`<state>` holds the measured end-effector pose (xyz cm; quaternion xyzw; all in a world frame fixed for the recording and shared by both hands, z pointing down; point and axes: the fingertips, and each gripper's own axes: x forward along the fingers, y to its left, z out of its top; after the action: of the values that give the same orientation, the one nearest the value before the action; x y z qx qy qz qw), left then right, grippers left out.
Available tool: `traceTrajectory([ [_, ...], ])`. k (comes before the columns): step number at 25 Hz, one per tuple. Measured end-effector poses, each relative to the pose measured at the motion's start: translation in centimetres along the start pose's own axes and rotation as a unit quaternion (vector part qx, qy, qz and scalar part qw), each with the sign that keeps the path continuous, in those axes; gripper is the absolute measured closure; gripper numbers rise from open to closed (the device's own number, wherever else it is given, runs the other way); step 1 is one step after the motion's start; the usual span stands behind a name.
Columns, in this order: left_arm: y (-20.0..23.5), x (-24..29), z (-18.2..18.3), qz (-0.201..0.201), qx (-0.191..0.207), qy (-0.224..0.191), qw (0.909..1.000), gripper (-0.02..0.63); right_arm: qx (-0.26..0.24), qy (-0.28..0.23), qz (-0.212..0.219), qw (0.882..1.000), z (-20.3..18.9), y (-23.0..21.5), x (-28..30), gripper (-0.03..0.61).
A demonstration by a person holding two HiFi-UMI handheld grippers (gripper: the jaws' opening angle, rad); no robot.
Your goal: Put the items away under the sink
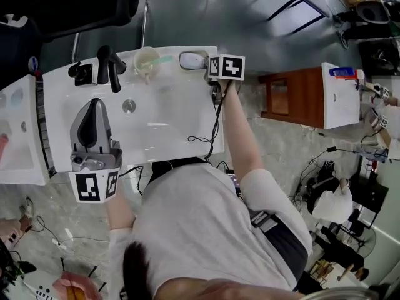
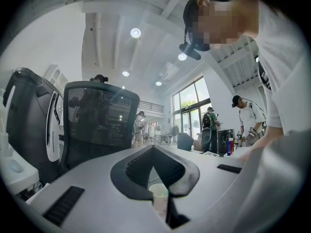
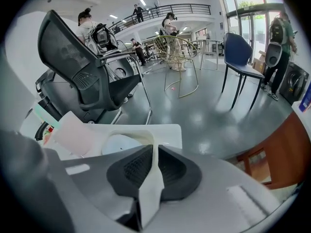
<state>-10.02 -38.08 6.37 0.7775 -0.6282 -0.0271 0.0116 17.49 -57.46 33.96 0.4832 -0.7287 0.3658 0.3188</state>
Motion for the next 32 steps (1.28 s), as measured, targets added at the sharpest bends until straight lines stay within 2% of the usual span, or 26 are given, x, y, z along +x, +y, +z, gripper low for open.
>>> traceTrajectory([
  [6,0.0,-0.4,0.0,0.003,-0.001,-0.003,1.0,0.606,-0.007,0.004,-0.005,1.0,0.0,0.3,0.3,0.56],
  [17,0.5,-1.7,0.5,0.008,-0.003,-0.01,0.9999,0.606,0.016,-0.037,0.005,0.999,-0.3,0.9,-1.5,0.561],
  [22,0.1,-2.2,0.9,-0.005,-0.003,-0.016,0.9999,0.606,0.019,-0.048,0.011,0.999,-0.8,1.5,-3.7,0.561],
  [32,-1.5,-5.1,2.3,-0.047,-0.006,-0.033,0.9983,0.606,0.052,-0.085,0.016,0.995,-4.7,3.1,-9.6,0.561],
])
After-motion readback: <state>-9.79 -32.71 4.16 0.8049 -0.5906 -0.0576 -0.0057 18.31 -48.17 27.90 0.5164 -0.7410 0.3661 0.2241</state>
